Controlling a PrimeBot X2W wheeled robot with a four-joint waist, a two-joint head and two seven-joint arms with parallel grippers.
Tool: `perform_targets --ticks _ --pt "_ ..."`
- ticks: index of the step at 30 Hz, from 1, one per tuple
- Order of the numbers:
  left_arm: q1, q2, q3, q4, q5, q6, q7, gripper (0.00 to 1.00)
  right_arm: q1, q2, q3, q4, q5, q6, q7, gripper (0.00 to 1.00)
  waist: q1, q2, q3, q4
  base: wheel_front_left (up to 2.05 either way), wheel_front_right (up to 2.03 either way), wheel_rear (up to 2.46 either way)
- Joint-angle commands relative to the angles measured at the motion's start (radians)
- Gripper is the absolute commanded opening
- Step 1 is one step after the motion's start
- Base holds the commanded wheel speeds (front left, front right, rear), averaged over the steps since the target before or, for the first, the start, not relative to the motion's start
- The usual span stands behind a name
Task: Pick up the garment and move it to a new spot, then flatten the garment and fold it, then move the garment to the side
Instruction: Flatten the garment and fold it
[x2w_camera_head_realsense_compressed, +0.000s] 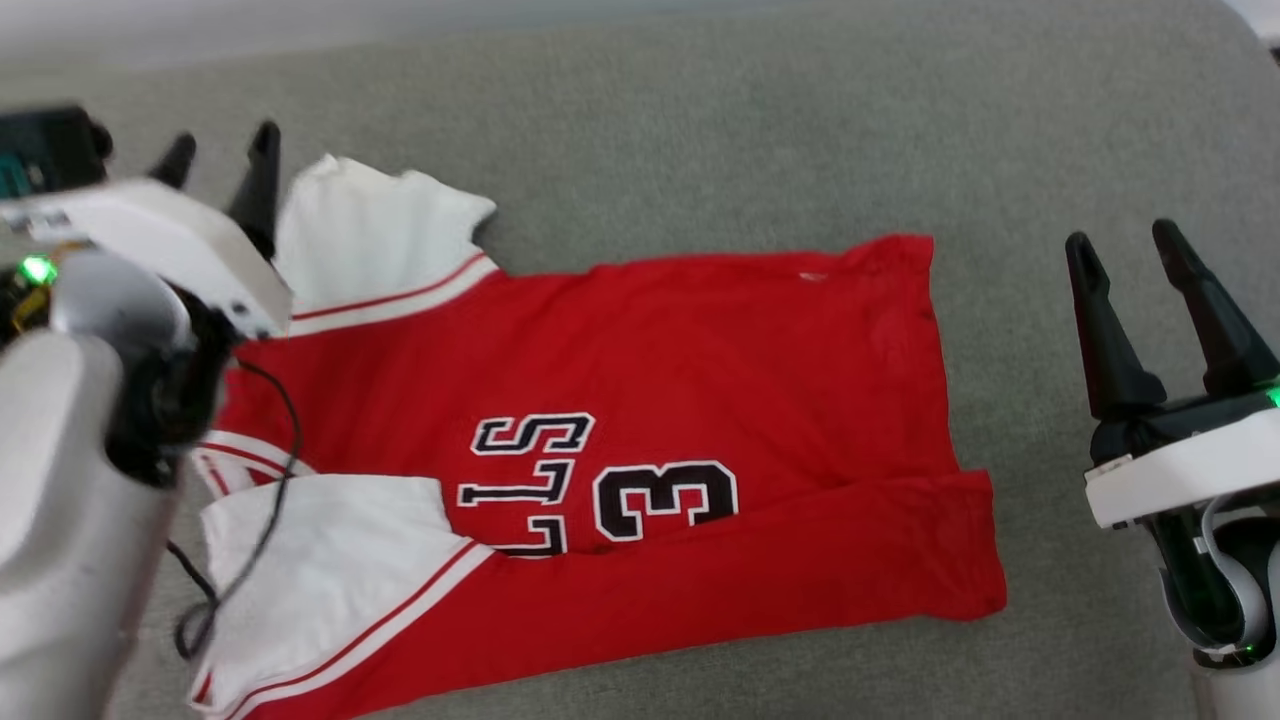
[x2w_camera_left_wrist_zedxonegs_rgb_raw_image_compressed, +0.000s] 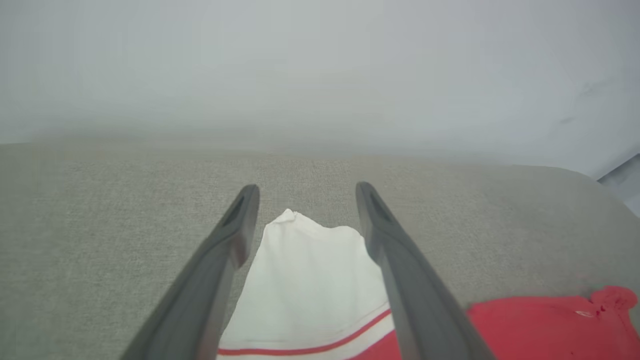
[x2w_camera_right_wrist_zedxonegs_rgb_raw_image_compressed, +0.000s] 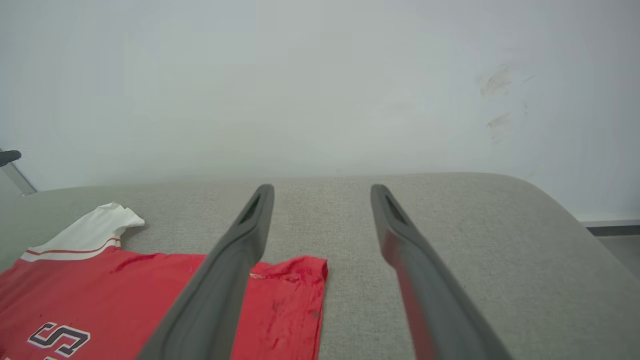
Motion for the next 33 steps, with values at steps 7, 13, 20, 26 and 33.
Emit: perform_targets --ticks 7,13,20,26,33 --pt "-0.224 0.099 -0.051 0.086 -0.025 -0.069 0.287 1.0 -0.05 0.032 0.009 0.005 0.009 0.0 -0.026 1.0 -0.0001 0.0 0.163 -0.101 0.0 0.0 0.0" --pt "-0.338 0.186 -0.107 0.129 -0.033 -0.059 0.588 1.0 -0.066 0.047 0.025 0.029 0.001 0.0 -0.054 1.0 -0.0001 0.0 0.22 -0.143 0.0 0.0 0.0" --pt "-0.34 0.253 -0.157 0.157 -0.028 -0.014 0.802 1.0 -0.085 0.057 0.052 0.061 0.022 0.0 -0.086 1.0 -0.0001 0.0 0.275 -0.181 0.0 0.0 0.0" --pt "-0.261 0.213 -0.178 0.175 -0.08 0.022 0.894 0.0 -0.098 0.049 0.064 0.095 0.052 0.0 -0.093 1.0 -0.0001 0.0 0.286 -0.193 0.0 0.0 0.0" --pt "-0.253 0.19 -0.146 0.179 -0.083 0.022 0.781 0.0 -0.121 -0.001 0.068 0.139 0.129 0.0 -0.012 1.0 -0.0001 0.0 0.228 -0.152 0.0 0.0 0.0"
